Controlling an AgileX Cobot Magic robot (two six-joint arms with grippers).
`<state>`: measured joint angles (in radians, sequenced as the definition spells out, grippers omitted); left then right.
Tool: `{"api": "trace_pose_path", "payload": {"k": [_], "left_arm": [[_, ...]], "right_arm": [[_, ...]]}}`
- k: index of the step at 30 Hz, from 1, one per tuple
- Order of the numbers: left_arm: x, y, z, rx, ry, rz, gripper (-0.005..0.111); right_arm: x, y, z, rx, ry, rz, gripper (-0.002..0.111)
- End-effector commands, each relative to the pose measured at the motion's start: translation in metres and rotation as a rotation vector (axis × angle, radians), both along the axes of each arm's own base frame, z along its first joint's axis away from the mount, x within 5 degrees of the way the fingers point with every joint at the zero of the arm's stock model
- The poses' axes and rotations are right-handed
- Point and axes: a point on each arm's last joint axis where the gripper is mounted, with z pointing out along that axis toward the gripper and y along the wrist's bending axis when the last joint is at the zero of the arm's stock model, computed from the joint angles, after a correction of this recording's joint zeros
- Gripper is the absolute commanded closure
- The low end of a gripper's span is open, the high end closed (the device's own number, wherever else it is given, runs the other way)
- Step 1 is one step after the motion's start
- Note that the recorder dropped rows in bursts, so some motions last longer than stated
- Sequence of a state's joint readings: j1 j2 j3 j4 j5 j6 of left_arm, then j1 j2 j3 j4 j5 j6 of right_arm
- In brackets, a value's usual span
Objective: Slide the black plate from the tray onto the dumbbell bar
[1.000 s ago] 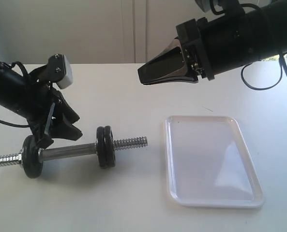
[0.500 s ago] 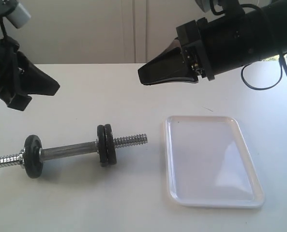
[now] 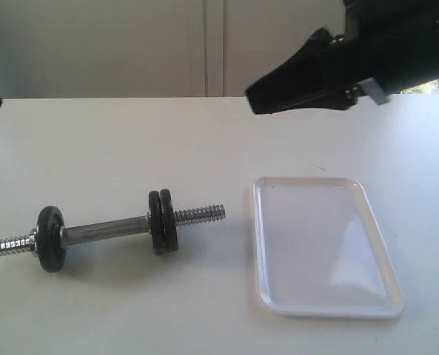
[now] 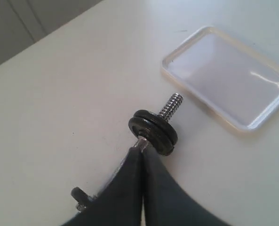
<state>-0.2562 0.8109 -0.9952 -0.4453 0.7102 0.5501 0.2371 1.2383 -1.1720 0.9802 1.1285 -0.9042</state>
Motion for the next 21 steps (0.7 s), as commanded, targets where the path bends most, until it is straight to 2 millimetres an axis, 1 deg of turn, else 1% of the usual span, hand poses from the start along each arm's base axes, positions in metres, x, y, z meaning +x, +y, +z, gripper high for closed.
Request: {"api": "trace_pose_path", "payload": {"k": [1,4,6,9,12,15,21], "left_arm": [[-0.028,0.009,0.000,-0.101,-0.080,0.068,0.107],[-0.041,0.014,-0.006,-0.130,-0.139,0.093,0.107],[-0.044,0.016,-0.012,-0.137,-0.161,0.109,0.107],[-0.045,0.017,-0.019,-0.134,-0.161,0.117,0.107],[-0.045,0.017,-0.019,-0.133,-0.160,0.116,0.107],[-0.046,0.017,-0.019,-0.139,-0.158,0.114,0.107],[-0.046,0.017,-0.018,-0.138,-0.160,0.113,0.107]], "right_arm": [[-0.030,-0.025,0.028,-0.100,-0.197,-0.196,0.108],[-0.056,-0.039,0.040,-0.127,-0.330,-0.285,0.108],[-0.069,-0.049,0.042,-0.134,-0.398,-0.358,0.108],[-0.080,-0.057,0.043,-0.118,-0.499,-0.443,0.108],[-0.085,-0.060,0.045,-0.094,-0.542,-0.474,0.108],[-0.087,-0.061,0.046,-0.091,-0.547,-0.475,0.108],[-0.087,-0.061,0.046,-0.091,-0.547,-0.475,0.108]]}}
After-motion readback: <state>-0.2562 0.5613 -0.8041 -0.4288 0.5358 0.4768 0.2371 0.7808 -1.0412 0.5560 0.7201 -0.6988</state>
